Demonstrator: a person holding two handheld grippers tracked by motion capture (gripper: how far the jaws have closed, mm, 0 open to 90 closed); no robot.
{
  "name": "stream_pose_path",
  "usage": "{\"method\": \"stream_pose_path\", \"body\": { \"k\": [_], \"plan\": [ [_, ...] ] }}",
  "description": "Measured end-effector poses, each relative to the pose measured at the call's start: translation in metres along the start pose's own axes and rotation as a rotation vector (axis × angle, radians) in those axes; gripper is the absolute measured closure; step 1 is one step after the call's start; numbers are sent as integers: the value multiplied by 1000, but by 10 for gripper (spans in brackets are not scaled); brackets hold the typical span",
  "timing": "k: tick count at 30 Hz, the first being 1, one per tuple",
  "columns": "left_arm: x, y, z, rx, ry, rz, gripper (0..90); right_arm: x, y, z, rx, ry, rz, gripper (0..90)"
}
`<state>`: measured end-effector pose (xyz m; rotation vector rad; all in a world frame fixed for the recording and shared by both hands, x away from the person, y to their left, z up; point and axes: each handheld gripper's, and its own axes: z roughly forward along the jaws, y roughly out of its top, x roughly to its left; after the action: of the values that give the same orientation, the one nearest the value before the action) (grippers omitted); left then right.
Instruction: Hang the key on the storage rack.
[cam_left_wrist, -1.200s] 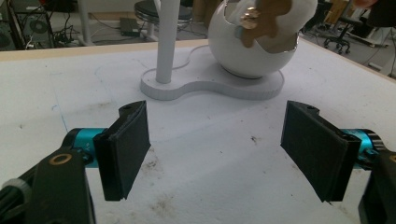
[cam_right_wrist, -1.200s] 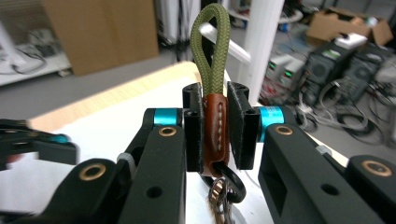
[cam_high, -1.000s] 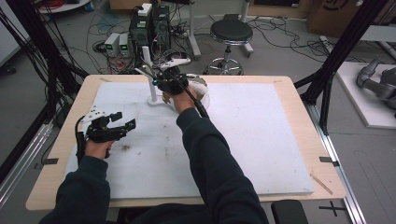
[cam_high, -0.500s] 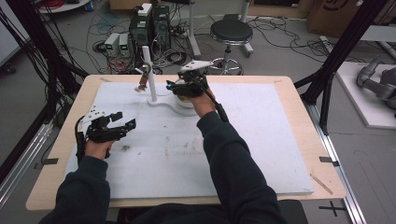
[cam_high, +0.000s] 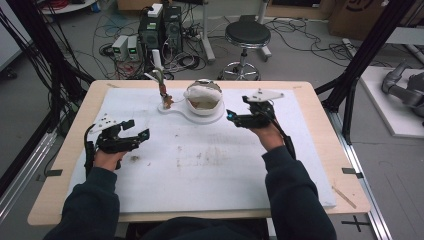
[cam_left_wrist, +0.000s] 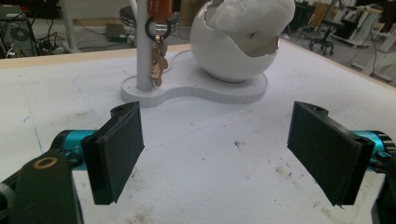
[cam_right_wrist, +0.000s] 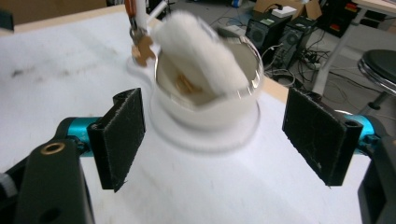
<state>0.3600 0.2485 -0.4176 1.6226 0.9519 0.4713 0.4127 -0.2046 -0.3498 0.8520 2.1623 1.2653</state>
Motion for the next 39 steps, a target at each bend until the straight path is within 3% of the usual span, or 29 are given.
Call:
{"method": "stream_pose_path", "body": {
  "k": [7, 13, 20, 26, 39],
  "plan": [
    [-5, 0, 4, 6, 2, 16, 191, -10, -61, -45, 10, -22, 42, 216],
    [-6, 1, 5, 2, 4, 15, 196, -13, -89, -72, 25, -58, 68, 216],
    [-5, 0, 8, 5, 6, 13, 203, -23, -100, -83, 12, -103, 105, 216],
    [-7, 2, 8, -4, 0, 25, 203, -24, -104, -87, 12, -122, 123, 216],
    [-12, 4, 6, -3, -10, 50, 203, -22, -105, -86, 10, -126, 137, 216]
  ]
}}
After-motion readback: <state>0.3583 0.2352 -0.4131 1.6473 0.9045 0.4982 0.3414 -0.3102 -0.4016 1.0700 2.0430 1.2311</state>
